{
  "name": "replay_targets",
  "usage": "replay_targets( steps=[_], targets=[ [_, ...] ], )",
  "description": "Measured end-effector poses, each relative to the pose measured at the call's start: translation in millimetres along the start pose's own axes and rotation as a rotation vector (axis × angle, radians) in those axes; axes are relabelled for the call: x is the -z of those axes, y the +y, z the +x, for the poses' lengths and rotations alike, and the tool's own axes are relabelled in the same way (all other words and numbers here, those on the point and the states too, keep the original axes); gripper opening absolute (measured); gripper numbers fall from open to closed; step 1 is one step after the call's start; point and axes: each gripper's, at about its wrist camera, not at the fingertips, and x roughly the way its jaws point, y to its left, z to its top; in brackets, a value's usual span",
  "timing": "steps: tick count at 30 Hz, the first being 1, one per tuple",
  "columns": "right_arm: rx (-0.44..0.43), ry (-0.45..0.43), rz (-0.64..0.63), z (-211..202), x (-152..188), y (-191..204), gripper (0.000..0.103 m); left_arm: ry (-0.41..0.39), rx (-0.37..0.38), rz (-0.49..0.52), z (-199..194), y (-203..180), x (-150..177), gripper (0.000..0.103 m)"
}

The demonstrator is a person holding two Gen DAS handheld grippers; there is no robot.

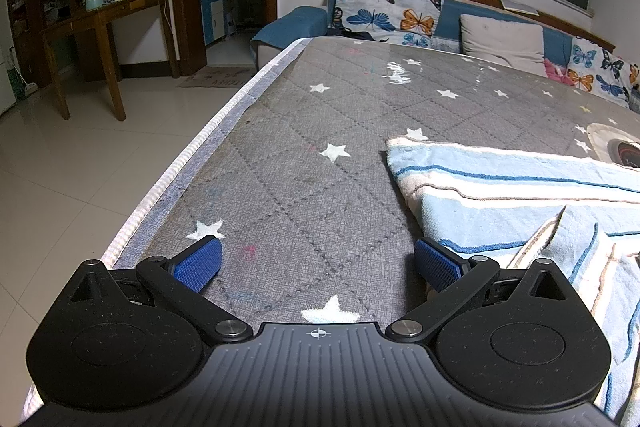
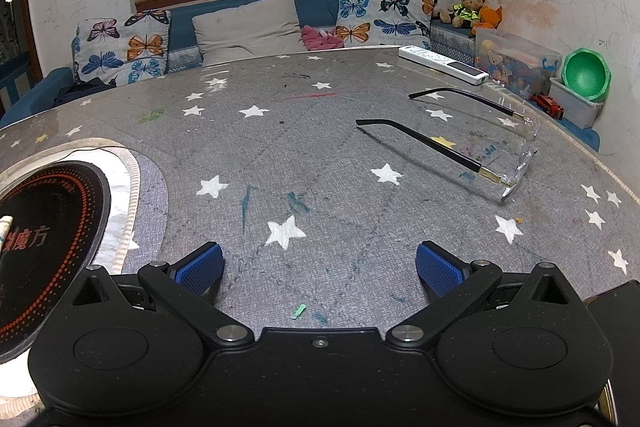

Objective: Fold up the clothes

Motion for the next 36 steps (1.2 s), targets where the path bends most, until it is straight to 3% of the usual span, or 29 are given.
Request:
replay_targets(
  steps=[9, 18, 20, 31, 32, 36],
  targets=[
    [-0.01, 0.0, 0.012, 2.9, -0.1, 1.0, 0.103, 0.001, -0.001, 0.001, 0.5, -0.5, -0.2, 0.103],
    [0.01, 0.003, 0.017, -11.0, -5.7, -25.5, 0.103, 0.001, -0.001, 0.001, 0.6, -0.6, -0.3, 0.103],
    [0.022, 0.006, -0.017, -7.7, 0.7, 8.5, 0.103, 0.001, -0.004, 0.005, 0.5, -1.3, -0.1, 0.103],
    [-0.056, 0.014, -0.113, -52.2, 3.3, 29.9, 0.103, 0.003, 0.011, 0.014, -13.7, 6.9, 4.7, 0.103],
    [-0.072, 0.012, -0.138, -49.5, 9.5, 49.4, 0.103, 0.001, 0.013, 0.016, -16.7, 7.9, 6.3, 0.103],
    [-0.144, 0.014, -0.181, -69.2, 16.8, 67.5, 0.102, -0.001, 0.028, 0.019, -32.2, 7.0, 11.6, 0.103]
  ],
)
